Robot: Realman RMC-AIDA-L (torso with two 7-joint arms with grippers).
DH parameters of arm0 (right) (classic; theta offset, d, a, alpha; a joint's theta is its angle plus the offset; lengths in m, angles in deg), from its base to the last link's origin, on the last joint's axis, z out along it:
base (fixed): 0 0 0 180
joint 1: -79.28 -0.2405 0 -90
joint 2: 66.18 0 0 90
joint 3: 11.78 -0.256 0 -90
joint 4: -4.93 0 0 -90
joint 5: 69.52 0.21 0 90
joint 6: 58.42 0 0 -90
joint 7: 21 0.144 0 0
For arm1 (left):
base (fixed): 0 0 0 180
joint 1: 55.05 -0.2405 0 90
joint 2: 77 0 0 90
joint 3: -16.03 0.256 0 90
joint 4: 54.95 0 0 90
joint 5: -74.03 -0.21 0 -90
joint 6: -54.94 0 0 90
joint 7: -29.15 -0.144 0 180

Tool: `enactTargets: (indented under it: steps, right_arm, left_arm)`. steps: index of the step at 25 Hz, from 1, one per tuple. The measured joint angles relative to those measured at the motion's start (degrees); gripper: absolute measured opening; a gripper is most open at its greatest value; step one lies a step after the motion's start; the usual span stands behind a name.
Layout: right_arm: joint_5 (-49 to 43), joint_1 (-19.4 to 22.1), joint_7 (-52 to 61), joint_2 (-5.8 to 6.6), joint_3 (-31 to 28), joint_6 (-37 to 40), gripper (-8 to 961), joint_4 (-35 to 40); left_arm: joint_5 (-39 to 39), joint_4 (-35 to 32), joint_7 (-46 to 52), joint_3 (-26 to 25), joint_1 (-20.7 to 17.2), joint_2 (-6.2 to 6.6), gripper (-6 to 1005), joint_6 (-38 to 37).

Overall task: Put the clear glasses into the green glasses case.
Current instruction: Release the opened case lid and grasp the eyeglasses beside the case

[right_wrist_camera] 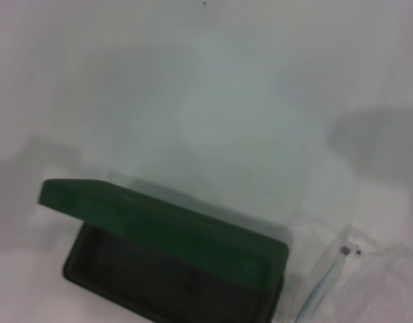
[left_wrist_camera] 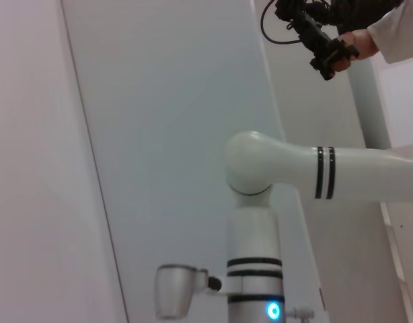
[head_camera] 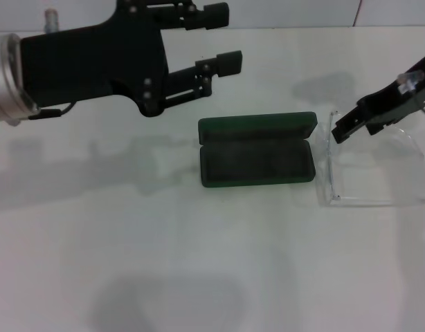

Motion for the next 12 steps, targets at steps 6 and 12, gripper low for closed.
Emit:
enactTargets:
  steps: [6, 12]
  right_arm:
    - [-2.1, -4.8, 0.2, -0.28, 0.6, -6.0, 694, -9.6]
    - [-2.5, -7.1, 0.2, -0.44, 2.0, -8.4, 693, -13.4]
  left_arm:
    - [-1.1, 2.9, -0.4, 0.2, 2.3, -0.08, 485, -0.6]
    - [-1.1, 3.4, -0.5, 0.1, 1.8, -0.49, 484, -1.4]
